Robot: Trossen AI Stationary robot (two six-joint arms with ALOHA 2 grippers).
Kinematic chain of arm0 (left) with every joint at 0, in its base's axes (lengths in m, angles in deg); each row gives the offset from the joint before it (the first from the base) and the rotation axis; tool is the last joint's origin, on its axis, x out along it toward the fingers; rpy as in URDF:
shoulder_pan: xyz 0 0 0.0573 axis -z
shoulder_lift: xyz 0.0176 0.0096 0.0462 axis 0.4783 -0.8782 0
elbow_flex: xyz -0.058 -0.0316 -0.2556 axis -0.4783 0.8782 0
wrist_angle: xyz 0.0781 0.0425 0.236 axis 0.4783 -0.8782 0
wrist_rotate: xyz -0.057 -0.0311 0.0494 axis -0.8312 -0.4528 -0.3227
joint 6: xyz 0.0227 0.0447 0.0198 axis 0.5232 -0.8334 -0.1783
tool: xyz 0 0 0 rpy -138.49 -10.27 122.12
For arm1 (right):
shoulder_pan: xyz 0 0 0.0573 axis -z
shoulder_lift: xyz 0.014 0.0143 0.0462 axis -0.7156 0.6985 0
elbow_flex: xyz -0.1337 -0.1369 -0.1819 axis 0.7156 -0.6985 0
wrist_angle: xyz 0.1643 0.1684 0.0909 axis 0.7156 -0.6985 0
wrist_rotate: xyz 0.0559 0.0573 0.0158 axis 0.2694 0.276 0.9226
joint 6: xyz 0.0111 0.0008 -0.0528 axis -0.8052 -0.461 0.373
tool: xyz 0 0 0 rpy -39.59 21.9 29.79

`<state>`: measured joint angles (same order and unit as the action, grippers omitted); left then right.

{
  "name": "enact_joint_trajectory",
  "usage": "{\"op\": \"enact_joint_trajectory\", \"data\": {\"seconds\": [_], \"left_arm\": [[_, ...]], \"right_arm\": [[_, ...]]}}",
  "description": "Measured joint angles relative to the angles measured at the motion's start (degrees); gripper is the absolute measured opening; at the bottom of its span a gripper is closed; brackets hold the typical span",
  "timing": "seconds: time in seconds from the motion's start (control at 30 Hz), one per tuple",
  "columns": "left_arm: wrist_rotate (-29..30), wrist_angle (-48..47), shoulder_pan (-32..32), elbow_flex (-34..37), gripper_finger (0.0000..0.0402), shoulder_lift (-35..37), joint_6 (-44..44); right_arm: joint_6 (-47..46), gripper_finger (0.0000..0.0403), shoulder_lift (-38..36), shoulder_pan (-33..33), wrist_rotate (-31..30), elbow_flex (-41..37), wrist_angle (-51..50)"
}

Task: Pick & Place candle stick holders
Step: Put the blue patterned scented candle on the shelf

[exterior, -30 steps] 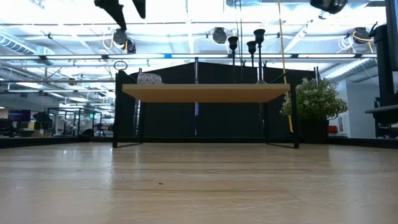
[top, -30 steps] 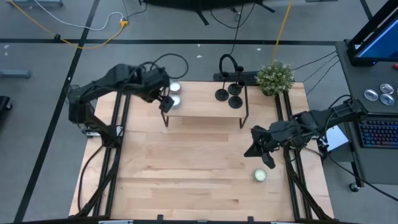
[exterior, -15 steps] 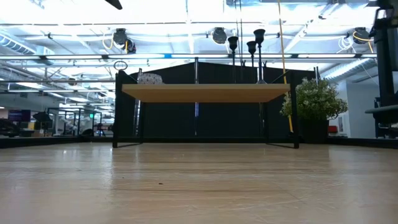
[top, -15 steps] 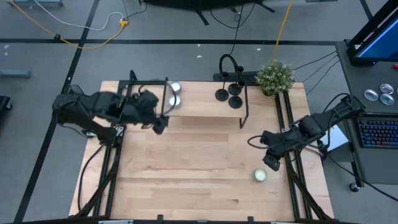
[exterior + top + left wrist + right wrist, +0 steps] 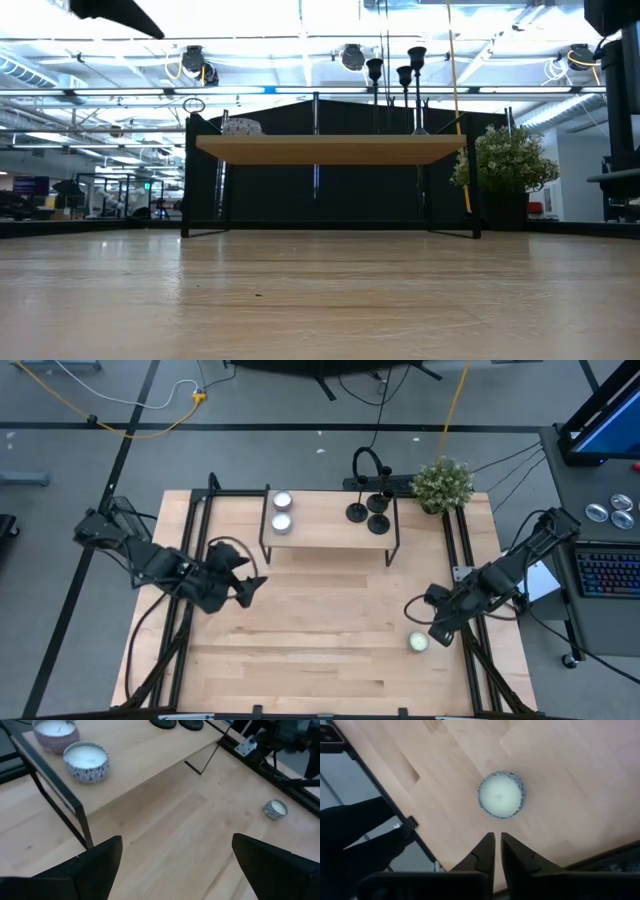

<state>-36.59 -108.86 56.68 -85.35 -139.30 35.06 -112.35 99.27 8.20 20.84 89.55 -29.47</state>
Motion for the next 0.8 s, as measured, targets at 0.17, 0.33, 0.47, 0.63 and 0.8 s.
{"op": "enact_joint_trajectory", "data": {"seconds": [0.17,0.33,0.47,0.63,0.8], "left_arm": [[3.05,-0.12,3.26,1.93,0.0378,1.19,4.29],[3.34,-0.21,4.69,2.00,0.0385,1.17,5.21],[3.60,-0.23,5.11,2.01,0.0387,1.17,5.58],[3.60,-0.29,5.11,2.00,0.0382,1.17,5.59],[3.57,-0.34,5.11,2.00,0.0386,1.17,6.02]], "right_arm": [[-0.02,0.0072,-0.02,-0.52,0.02,-3.38,5.10],[-0.02,0.0128,-0.02,-0.50,0.10,-7.21,11.72],[-0.65,0.0173,-0.02,-0.50,0.13,-10.43,16.20],[-1.81,0.0212,-0.02,-0.50,0.16,-13.51,16.49],[-4.50,0.0228,-0.02,-0.50,0.17,-15.37,17.17]]}}
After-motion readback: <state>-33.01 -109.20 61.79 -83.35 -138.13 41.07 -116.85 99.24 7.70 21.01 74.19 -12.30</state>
